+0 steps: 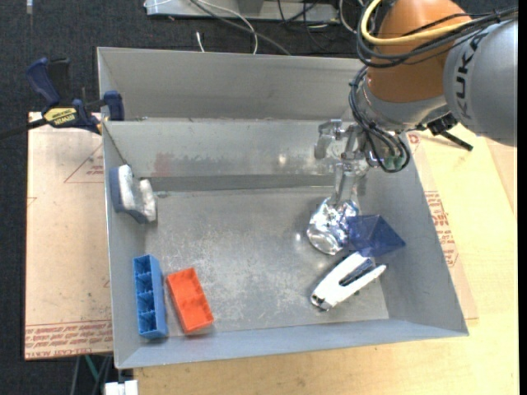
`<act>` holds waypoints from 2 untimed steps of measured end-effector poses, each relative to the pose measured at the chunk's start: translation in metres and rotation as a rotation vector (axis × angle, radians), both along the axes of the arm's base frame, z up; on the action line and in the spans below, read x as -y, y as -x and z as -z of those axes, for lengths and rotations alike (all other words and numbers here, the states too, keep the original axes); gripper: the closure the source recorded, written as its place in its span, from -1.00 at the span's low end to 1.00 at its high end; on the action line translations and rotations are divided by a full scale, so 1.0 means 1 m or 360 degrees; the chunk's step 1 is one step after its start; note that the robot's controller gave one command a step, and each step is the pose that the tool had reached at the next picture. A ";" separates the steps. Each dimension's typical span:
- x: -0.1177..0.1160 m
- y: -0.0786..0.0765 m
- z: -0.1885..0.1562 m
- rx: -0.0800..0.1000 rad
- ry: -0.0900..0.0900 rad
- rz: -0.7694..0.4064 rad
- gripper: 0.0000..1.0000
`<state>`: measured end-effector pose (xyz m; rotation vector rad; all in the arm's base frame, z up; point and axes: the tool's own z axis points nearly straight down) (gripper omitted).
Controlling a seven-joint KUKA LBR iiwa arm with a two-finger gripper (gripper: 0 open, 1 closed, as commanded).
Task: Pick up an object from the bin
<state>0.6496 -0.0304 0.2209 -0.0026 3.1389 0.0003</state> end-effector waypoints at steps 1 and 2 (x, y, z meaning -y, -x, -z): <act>0.000 0.000 0.000 0.0000 0.0000 0.0000 -1.00; 0.012 0.004 0.042 0.0000 -0.0001 -0.0342 -1.00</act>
Offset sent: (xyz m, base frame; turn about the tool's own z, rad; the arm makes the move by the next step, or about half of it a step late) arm -0.0038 -0.0121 -0.0412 -0.2224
